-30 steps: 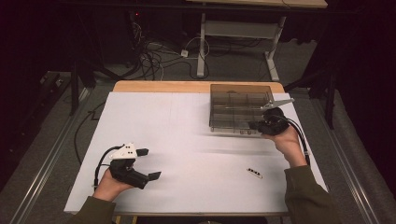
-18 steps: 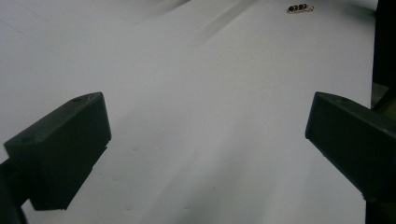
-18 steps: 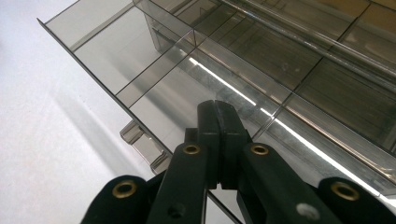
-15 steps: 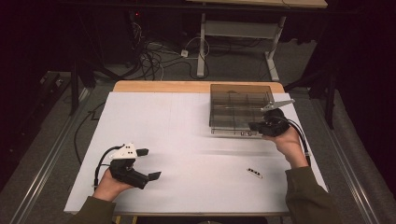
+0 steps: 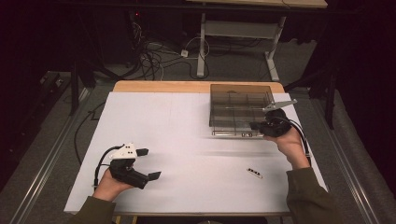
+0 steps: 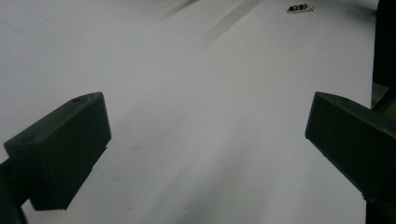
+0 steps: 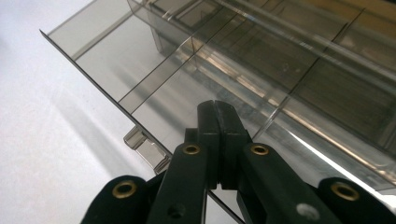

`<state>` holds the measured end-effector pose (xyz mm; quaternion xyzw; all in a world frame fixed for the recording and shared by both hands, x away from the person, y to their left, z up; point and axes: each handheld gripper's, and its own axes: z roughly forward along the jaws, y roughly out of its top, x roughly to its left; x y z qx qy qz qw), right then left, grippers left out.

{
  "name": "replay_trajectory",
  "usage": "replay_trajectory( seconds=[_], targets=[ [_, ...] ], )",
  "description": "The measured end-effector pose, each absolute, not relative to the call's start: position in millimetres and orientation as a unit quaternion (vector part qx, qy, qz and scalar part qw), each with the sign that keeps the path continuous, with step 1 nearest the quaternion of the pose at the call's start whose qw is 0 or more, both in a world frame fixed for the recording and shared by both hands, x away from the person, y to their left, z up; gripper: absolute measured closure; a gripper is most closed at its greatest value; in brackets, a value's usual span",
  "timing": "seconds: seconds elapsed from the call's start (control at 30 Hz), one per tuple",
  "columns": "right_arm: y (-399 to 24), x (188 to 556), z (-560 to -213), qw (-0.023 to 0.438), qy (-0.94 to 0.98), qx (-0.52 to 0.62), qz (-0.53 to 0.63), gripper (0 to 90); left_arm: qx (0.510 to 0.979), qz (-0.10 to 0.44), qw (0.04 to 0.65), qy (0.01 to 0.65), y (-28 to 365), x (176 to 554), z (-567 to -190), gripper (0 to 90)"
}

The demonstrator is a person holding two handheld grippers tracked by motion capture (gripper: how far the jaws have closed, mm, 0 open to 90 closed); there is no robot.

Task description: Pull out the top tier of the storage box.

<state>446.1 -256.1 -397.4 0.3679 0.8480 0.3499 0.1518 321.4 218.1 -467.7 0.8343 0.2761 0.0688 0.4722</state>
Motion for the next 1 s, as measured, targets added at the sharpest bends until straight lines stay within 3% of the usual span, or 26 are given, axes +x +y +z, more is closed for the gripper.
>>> replay_trajectory(
  seconds=[0.37, 1.0],
  targets=[
    [-279, 441, -393, 0.163, 0.833, 0.392, 0.354, 90.0, 0.835, 0.068, 0.472, 0.276, 218, 321, -468, 0.0],
    [-275, 440, -400, 0.149, 0.843, 0.385, 0.345, 90.0, 0.836, 0.067, 0.470, 0.274, 218, 321, -468, 0.0]
  ],
)
